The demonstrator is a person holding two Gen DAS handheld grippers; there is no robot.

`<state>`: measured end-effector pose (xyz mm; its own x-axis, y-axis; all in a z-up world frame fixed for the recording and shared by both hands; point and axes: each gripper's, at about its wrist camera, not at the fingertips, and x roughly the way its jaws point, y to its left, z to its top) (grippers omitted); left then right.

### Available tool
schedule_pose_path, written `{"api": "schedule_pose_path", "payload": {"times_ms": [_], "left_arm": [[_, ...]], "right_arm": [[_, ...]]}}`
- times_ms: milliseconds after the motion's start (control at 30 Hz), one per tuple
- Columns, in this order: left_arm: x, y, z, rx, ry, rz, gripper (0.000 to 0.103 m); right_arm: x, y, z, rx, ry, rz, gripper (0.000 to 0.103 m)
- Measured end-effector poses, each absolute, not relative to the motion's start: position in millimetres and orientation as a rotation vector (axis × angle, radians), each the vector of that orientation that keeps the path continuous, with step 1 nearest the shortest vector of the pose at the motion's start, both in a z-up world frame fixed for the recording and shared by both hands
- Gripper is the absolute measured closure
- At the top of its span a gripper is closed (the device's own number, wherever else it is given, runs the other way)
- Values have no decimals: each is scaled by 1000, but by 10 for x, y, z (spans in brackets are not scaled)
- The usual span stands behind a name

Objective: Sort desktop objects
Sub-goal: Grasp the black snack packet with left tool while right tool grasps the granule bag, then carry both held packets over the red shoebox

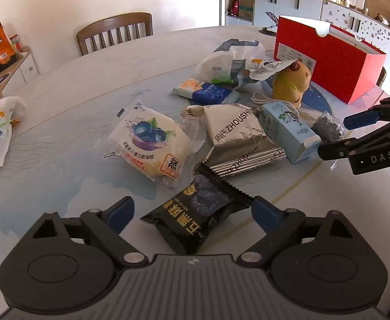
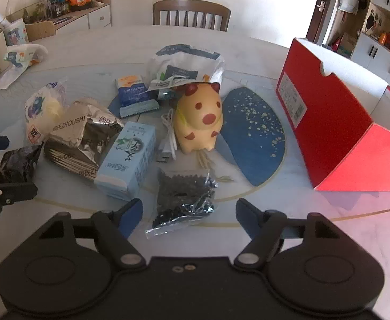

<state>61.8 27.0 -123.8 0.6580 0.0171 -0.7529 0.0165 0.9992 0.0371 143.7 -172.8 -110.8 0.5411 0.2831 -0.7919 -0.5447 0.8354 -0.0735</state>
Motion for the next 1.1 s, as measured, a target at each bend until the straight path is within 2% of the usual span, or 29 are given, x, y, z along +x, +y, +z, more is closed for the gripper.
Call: {"api": "schedule_pose_path", "payload": {"times_ms": [67, 133, 233, 433, 467, 533, 733, 1100], "left_arm": [[623, 261, -1243, 47, 856, -6, 23], [621, 257, -1250, 49, 862, -6, 27], [607, 266, -1248, 42, 861, -8, 29], [585, 247, -1234, 48, 861, -5, 35], [578, 248, -1230, 46, 861, -3, 38], [581, 247, -1225, 47, 868, 2, 64], [576, 252, -1203, 31, 869, 4, 67], [491, 181, -1092, 14, 867, 0, 68]], "right_arm": [[1452, -1723, -1119, -331, 875, 505, 35], [1472, -1719, -1134, -332, 883, 508, 42], [1485, -1718, -1134, -321, 885, 513, 49], [1489, -1714, -1130, -314, 885, 523, 52], [1485, -1715, -1129, -312, 885, 523, 53], [1482, -1719, -1126, -307, 886, 523, 55], [1473, -1745, -1105, -288, 887, 520, 62], [1408, -1869, -1004, -242, 880, 495, 62]]}}
